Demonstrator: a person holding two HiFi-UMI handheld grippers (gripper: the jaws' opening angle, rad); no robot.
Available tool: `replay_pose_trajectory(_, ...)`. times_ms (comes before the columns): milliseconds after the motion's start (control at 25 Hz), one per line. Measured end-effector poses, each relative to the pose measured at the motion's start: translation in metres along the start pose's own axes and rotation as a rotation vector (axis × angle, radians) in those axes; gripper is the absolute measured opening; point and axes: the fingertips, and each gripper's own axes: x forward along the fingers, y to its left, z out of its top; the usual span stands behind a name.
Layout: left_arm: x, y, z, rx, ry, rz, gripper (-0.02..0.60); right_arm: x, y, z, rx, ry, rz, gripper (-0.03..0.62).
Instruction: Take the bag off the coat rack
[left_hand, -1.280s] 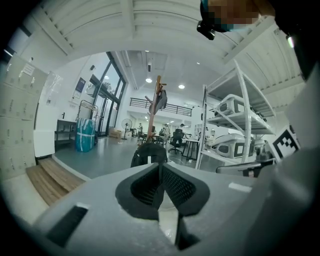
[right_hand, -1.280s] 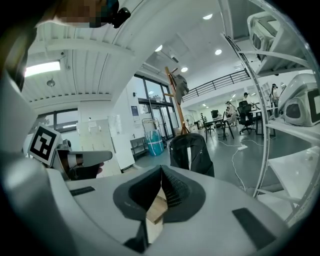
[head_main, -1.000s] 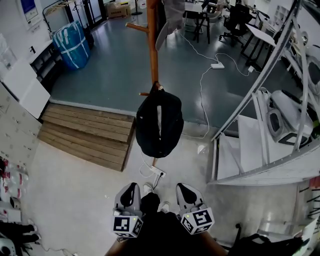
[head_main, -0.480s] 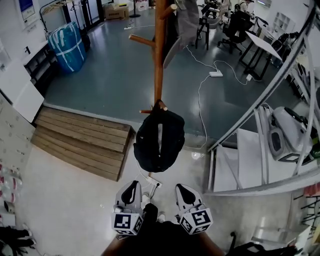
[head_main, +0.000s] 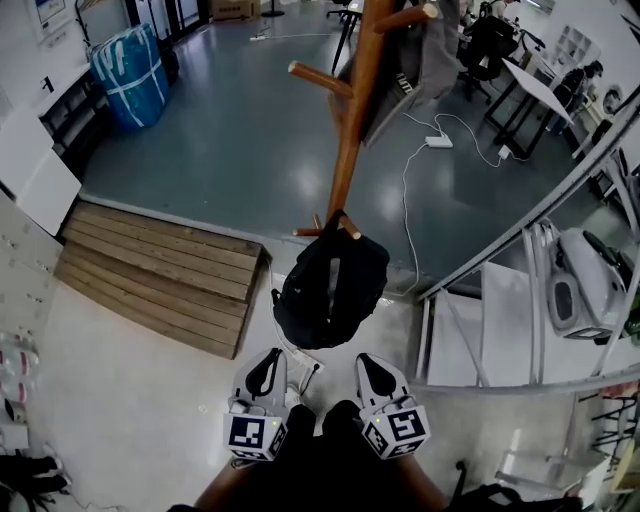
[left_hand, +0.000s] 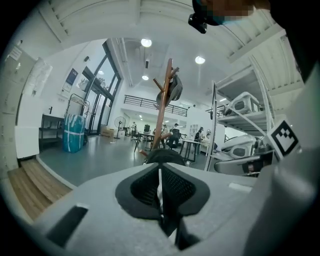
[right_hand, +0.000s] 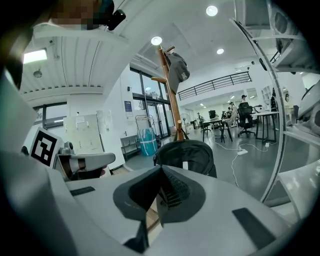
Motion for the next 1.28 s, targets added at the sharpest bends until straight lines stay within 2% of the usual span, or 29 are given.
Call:
replay_pose_trajectory(280,0.027,0.003,-0.006,-0.006,0.025,0.005,0.032,0.027,-0.036,0.008,-0.003,0.019,-0.001,0.014)
replay_pose_trajectory(440,0.048,-0.003,-0.006,-0.012,0.036,0.055,0.032,0.039,-0.060,0.016,-0.010,0.022,0.036,0.014)
replay_pose_trajectory(640,0.078,-0.012,0.004,-0.024,0.040,0.069,0.032,0.059,-0.082,0.031,-0.037,0.032,0.087,0.014)
replay_pose_trajectory(1000,0.109,-0.007,0.010,0.056,0.029,0.172,0.034,0.088,-0.125,0.038,-0.048,0.057,0.158,0.015)
replay_pose_trajectory(1040,0.112,-0.006,0.007,0.057,0.039,0.174,0.042,0.091,-0.129,0.039,-0.052,0.058,0.167,0.015)
replay_pose_trajectory(1160,0.123,-0.005,-0.001,0.074,0.075,0.168,0.117,0.101,-0.138,0.038,-0.062,0.071,0.186,0.015)
replay_pose_trajectory(1280,0.127,-0.001,-0.004,0.085,0.093,0.202,0.126,0.108,-0.146,0.036,-0.075,0.085,0.204,0.015)
